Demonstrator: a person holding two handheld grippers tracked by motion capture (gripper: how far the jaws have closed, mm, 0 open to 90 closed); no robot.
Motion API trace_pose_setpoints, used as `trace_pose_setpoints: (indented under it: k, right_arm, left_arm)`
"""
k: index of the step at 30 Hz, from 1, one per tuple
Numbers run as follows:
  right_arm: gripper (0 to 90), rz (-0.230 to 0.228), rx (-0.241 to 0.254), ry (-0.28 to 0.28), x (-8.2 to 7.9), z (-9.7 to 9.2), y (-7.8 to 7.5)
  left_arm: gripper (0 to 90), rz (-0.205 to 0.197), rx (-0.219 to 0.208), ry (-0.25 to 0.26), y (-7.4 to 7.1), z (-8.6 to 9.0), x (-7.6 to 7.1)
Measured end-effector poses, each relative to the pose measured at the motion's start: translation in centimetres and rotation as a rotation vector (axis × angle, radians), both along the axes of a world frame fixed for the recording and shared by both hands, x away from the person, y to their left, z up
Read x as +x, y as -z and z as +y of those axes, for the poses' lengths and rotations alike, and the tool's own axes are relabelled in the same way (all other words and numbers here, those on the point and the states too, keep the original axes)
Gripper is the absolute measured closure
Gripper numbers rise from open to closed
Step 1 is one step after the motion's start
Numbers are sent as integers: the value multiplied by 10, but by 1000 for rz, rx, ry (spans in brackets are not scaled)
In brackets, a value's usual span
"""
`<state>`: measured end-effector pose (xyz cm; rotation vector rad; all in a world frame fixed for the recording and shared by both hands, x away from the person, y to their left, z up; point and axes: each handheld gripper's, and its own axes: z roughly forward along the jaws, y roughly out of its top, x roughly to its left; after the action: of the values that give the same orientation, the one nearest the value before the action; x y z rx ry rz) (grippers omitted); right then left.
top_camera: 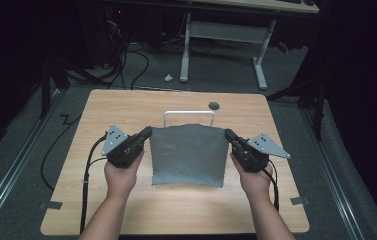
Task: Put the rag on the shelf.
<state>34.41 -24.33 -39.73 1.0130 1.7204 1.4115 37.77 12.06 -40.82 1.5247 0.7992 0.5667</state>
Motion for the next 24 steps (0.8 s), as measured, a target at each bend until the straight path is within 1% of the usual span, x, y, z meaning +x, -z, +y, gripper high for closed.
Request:
trace_pose_setpoints:
  k: [2,3,7,8,11,17,21,24]
  right_arm:
    - [894,-10,-1,1,1,-1,-6]
    - [894,-18,8,1,2,-1,-9]
    - [894,-36,8,1,6,-3,-21]
    - [894,-43,4,4,7,-3,-24]
    - [894,-51,14,2,9,-4,-31]
    - [895,-57,7,8,14,-5,-35]
    - [895,-61,9,12,17,-5,-39]
    - [895,-67,4,14,21,-5,-45]
  left_arm:
    - [897,-15,1,-2,-8,1,2]
    - [897,-21,-1,-4,-11,1,3]
    - [897,-43,15,-4,-24,-1,7]
    - [897,-50,14,-4,-26,-1,7]
    - [897,-62,12,-2,-31,-1,8]
    - [898,-77,25,-3,-38,-3,12]
    - [898,-90,49,-11,-46,-4,18]
    - [898,-97,66,-19,-53,-5,24]
